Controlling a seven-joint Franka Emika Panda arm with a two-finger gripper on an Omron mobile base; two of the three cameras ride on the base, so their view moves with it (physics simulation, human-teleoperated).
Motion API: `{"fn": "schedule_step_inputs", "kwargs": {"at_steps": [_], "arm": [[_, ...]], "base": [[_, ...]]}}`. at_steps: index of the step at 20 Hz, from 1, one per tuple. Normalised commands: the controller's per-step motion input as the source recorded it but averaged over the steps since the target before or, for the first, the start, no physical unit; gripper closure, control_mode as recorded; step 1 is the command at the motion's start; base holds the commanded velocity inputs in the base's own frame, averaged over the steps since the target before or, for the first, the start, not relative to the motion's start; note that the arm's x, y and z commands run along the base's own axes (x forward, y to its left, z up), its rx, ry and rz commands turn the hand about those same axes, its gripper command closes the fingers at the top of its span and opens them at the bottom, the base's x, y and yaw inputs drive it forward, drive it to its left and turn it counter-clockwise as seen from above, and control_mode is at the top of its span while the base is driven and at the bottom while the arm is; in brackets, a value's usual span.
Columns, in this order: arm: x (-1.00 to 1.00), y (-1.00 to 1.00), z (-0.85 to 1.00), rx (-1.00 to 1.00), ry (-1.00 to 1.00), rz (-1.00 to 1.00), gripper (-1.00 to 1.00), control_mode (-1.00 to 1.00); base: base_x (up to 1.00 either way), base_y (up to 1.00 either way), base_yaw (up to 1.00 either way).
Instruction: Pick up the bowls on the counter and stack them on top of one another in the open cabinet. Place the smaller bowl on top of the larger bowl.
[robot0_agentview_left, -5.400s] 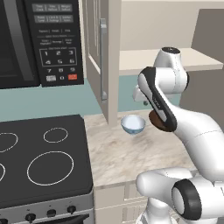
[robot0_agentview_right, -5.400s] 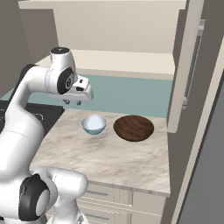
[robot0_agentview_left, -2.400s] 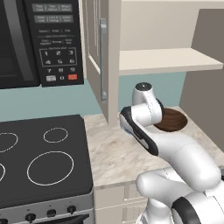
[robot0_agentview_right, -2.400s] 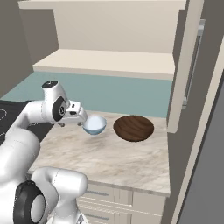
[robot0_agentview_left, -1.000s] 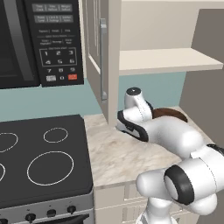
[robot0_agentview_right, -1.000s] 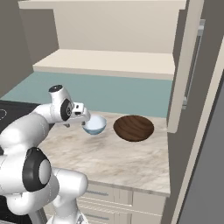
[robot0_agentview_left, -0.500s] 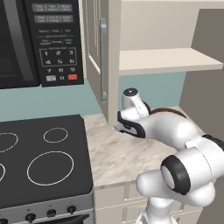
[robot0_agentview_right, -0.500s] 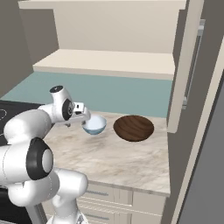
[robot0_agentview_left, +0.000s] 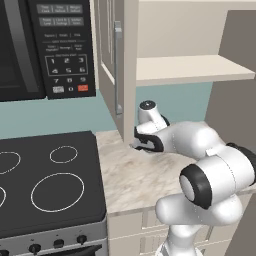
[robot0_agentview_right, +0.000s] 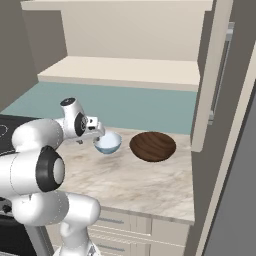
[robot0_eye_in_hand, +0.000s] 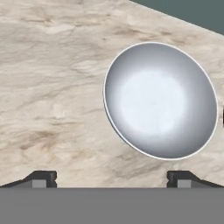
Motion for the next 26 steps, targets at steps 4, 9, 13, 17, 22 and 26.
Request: {"fn": "schedule_step_inputs", "kwargs": {"at_steps": [4,9,13,17,22,26], "arm": [[0.09,0.0,-0.12,0.0,0.0,0.02,-1.0,-1.0],[0.09,0.0,-0.1,0.0,0.0,0.01,-1.0,-1.0],[0.09,0.0,-0.1,0.0,0.0,0.01,-1.0,-1.0],[0.09,0.0,-0.11,0.0,0.0,0.01,-1.0,-1.0],[0.11,0.0,-0.1,0.0,0.0,0.01,-1.0,-1.0],[0.12,0.0,-0.09,0.0,0.0,0.01,-1.0,-1.0]], "base": [[0.0,0.0,0.0],[0.0,0.0,0.0],[0.0,0.0,0.0],[0.0,0.0,0.0],[0.0,0.0,0.0],[0.0,0.0,0.0]]}}
